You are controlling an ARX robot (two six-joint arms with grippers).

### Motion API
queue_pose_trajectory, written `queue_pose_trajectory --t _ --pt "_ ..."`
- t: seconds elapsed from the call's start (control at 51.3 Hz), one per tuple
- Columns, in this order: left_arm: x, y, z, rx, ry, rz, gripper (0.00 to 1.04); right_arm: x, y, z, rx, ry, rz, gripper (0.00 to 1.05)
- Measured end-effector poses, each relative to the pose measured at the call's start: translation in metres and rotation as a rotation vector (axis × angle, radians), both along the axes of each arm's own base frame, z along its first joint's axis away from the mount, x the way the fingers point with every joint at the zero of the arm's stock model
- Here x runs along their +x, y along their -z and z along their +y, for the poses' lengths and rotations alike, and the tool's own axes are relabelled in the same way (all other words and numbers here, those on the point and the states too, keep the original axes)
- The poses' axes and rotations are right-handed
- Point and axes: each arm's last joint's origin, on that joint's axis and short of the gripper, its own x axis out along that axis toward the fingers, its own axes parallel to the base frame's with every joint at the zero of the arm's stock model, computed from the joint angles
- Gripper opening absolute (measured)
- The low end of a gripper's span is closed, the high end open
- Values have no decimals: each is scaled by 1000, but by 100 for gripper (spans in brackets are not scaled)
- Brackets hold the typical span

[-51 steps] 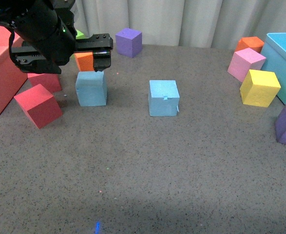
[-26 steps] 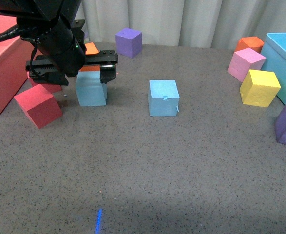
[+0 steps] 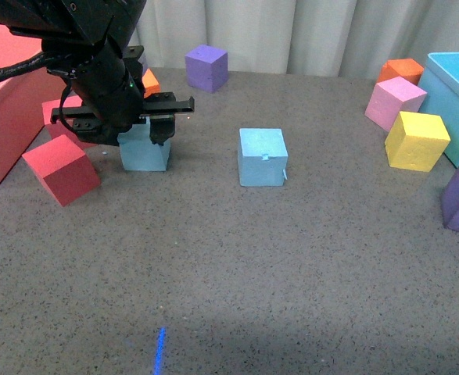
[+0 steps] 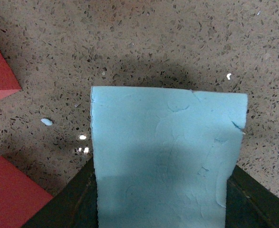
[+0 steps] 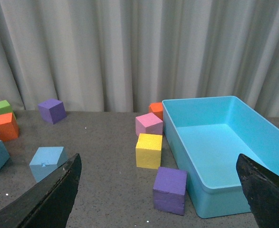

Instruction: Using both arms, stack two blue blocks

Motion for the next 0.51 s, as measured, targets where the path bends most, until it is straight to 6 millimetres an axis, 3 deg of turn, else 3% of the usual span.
queue_pose_trajectory --t 0.234,0.507 --pt "-13 -11 -10 -1 8 -20 48 0 0 0 0 0 0 95" --pt "-26 -54 -45 -58 3 -91 47 0 0 0 0 0 0 95"
